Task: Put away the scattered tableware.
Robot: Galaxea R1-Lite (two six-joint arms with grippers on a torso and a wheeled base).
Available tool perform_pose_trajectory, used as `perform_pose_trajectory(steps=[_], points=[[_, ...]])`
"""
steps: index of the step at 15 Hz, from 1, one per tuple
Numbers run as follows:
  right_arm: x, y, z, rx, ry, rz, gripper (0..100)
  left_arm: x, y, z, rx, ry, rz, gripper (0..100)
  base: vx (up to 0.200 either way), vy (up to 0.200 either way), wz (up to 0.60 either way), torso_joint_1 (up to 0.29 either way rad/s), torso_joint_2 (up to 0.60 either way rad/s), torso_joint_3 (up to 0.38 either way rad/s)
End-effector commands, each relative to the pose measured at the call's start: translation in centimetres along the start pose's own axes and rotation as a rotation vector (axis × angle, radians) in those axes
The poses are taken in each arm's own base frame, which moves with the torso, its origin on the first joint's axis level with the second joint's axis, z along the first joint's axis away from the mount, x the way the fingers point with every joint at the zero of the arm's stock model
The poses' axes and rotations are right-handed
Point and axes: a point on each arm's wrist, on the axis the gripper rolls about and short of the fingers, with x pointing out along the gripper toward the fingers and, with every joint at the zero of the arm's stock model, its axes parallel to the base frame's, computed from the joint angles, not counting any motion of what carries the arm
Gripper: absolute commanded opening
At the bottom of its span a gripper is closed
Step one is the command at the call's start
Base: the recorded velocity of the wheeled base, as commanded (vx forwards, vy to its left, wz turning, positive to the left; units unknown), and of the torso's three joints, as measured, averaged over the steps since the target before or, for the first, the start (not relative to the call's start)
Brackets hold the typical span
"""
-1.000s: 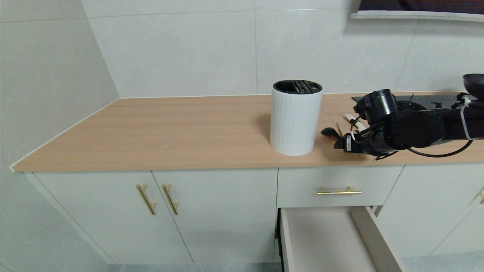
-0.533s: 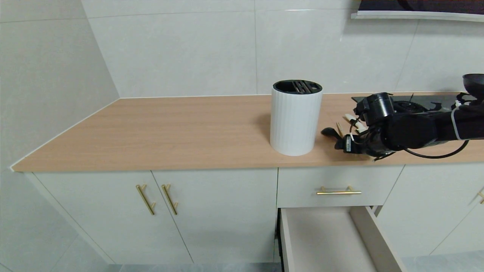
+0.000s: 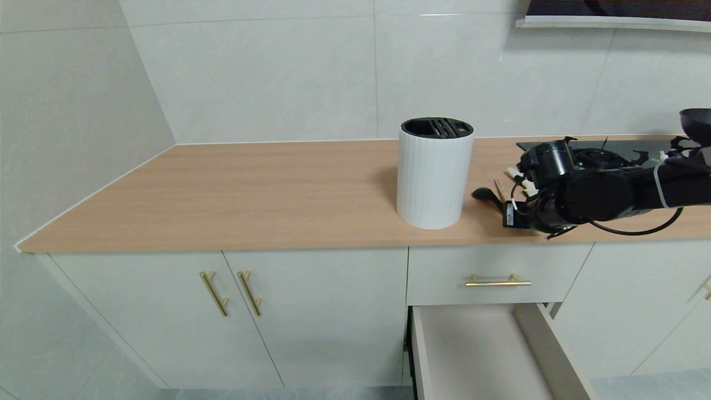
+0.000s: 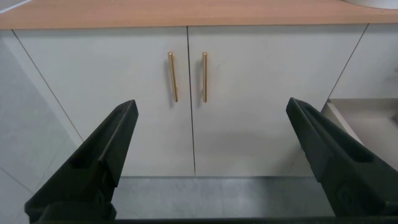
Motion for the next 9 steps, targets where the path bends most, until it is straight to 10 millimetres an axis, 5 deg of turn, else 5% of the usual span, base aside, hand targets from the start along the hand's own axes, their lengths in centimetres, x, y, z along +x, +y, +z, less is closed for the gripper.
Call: perform_pose_trajectory(steps=[1, 5, 8, 9], points=[[-0.3, -0.1, 0.2, 0.002, -0.006, 0.002, 0, 0.0, 0.0, 0.0, 0.0, 0.0, 0.001, 100, 0.0, 0.0, 0.0, 0.0, 0.0, 0.0], [-0.9, -0.2, 0.5, 0.006, -0.016, 0.004, 0, 0.0, 0.0, 0.0, 0.0, 0.0, 0.001, 100, 0.0, 0.0, 0.0, 0.0, 0.0, 0.0], [-5.6, -0.8, 1.0, 0.025, -0.062, 0.038, 0, 0.0, 0.0, 0.0, 0.0, 0.0, 0.001, 100, 0.0, 0.0, 0.0, 0.0, 0.0, 0.0], [-9.1, -0.9, 0.8, 0.022, -0.092, 0.073, 0, 0.0, 0.0, 0.0, 0.0, 0.001, 0.001, 100, 0.0, 0.0, 0.0, 0.0, 0.0, 0.0]])
